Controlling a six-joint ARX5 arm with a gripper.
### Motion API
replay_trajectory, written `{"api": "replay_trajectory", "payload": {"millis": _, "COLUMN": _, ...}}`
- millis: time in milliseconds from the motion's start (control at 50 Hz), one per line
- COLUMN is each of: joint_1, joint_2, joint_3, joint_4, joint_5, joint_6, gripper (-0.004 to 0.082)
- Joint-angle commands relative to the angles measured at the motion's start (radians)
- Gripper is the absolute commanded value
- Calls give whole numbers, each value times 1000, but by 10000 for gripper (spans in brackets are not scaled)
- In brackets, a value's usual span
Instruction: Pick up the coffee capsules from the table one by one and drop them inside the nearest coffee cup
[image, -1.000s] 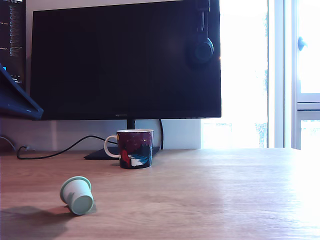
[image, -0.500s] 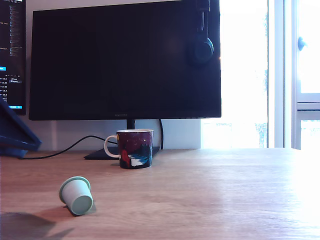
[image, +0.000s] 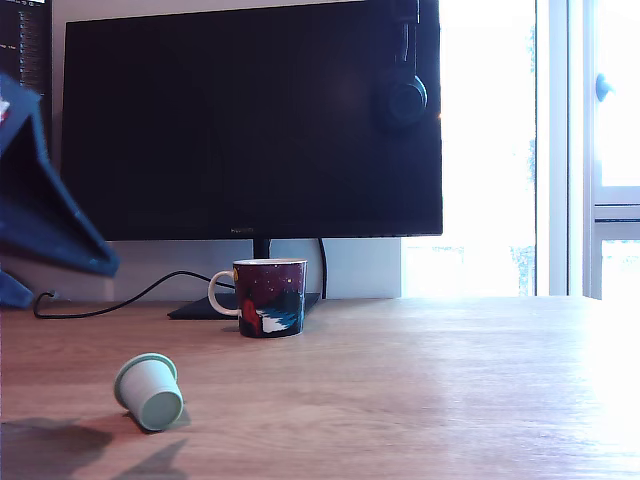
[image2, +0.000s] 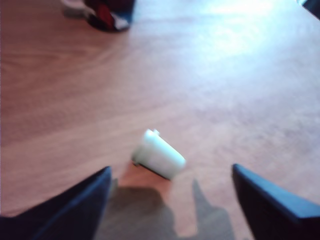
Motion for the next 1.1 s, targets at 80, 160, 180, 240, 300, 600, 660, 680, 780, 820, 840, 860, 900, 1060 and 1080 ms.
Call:
{"api": "replay_trajectory", "payload": {"millis": 80, "joint_1": -4, "joint_2": -2, "joint_3": -29, "joint_4": 50, "joint_5": -10, "joint_6": -19, "gripper": 760}}
{"api": "replay_trajectory", "payload": {"millis": 160, "joint_1": -11, "joint_2": -2, "joint_3": -31, "joint_4": 68, "joint_5": -18, "joint_6": -32, "gripper": 760}}
{"api": "replay_trajectory", "payload": {"millis": 180, "joint_1": -13, "joint_2": -1, "joint_3": -31, "joint_4": 74, "joint_5": -21, "joint_6": -33, "gripper": 760}}
{"api": "replay_trajectory", "payload": {"millis": 240, "joint_1": -19, "joint_2": 0, "joint_3": -31, "joint_4": 92, "joint_5": -27, "joint_6": -39, "gripper": 760}}
{"api": "replay_trajectory", "payload": {"millis": 300, "joint_1": -28, "joint_2": 8, "joint_3": -34, "joint_4": 116, "joint_5": -41, "joint_6": -40, "gripper": 760}}
{"api": "replay_trajectory", "payload": {"millis": 600, "joint_1": -60, "joint_2": 169, "joint_3": -43, "joint_4": 279, "joint_5": -112, "joint_6": -52, "gripper": 760}}
{"api": "replay_trajectory", "payload": {"millis": 660, "joint_1": -64, "joint_2": 213, "joint_3": -43, "joint_4": 325, "joint_5": -117, "joint_6": -60, "gripper": 760}}
{"api": "replay_trajectory", "payload": {"millis": 680, "joint_1": -66, "joint_2": 227, "joint_3": -43, "joint_4": 338, "joint_5": -122, "joint_6": -60, "gripper": 760}}
{"api": "replay_trajectory", "payload": {"millis": 780, "joint_1": -69, "joint_2": 303, "joint_3": -43, "joint_4": 382, "joint_5": -145, "joint_6": -95, "gripper": 760}}
{"api": "replay_trajectory", "payload": {"millis": 820, "joint_1": -69, "joint_2": 337, "joint_3": -43, "joint_4": 400, "joint_5": -148, "joint_6": -111, "gripper": 760}}
{"api": "replay_trajectory", "payload": {"millis": 840, "joint_1": -69, "joint_2": 352, "joint_3": -43, "joint_4": 408, "joint_5": -148, "joint_6": -117, "gripper": 760}}
{"api": "replay_trajectory", "payload": {"millis": 860, "joint_1": -69, "joint_2": 366, "joint_3": -43, "joint_4": 416, "joint_5": -148, "joint_6": -127, "gripper": 760}}
{"api": "replay_trajectory", "payload": {"millis": 900, "joint_1": -71, "joint_2": 392, "joint_3": -43, "joint_4": 432, "joint_5": -147, "joint_6": -138, "gripper": 760}}
{"api": "replay_trajectory", "payload": {"millis": 1060, "joint_1": -86, "joint_2": 500, "joint_3": -43, "joint_4": 531, "joint_5": -147, "joint_6": -165, "gripper": 760}}
{"api": "replay_trajectory", "payload": {"millis": 1080, "joint_1": -87, "joint_2": 510, "joint_3": -42, "joint_4": 539, "joint_5": -147, "joint_6": -168, "gripper": 760}}
